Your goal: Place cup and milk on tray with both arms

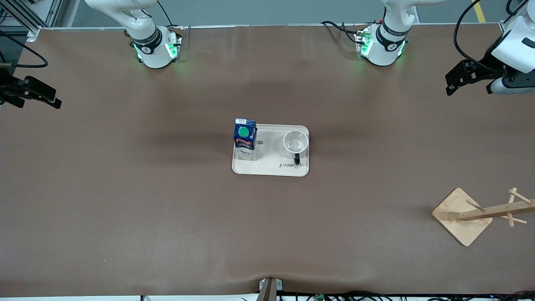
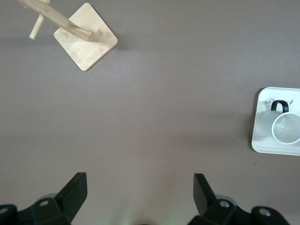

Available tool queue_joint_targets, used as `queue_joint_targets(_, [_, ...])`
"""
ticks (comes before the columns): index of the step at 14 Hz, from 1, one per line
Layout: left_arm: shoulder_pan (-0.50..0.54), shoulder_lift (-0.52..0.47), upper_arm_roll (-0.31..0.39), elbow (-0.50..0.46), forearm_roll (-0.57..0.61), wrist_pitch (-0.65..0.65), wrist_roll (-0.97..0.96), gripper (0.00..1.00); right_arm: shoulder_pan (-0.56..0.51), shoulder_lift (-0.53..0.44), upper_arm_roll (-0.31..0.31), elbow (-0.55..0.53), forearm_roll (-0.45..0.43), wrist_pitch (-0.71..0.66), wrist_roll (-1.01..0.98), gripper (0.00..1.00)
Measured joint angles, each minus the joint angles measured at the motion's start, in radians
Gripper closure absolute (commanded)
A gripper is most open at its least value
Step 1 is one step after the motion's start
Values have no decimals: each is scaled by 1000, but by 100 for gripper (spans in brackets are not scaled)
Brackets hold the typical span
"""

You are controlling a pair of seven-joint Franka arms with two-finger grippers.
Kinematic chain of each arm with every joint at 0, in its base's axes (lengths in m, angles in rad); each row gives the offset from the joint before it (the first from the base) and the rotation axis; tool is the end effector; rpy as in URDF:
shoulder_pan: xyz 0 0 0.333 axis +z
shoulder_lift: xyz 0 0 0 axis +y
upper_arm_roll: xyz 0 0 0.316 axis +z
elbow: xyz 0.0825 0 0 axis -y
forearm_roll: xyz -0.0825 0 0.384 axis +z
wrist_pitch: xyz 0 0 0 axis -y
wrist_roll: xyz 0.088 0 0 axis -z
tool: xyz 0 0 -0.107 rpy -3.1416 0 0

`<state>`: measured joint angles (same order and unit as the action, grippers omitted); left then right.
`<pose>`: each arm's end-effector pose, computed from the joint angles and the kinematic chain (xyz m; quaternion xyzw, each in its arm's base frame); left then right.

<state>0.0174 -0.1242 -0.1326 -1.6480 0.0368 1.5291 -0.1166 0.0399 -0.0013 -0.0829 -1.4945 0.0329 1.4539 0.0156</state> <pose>0.5079 -0.0594 0.6503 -0.9996 -0.0020 -0.0052 0.0261 0.5419 -0.0195 0.6508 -0.9993 0.0277 0.0194 0.0167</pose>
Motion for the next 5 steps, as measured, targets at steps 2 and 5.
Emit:
queue_joint_targets(2, [0, 5, 0, 1, 0, -3, 0, 0, 0, 0, 0, 1, 0, 1, 0, 0])
queue_joint_targets(5, [0, 11, 0, 4, 0, -3, 0, 0, 0, 0, 0, 5, 0, 1, 0, 0])
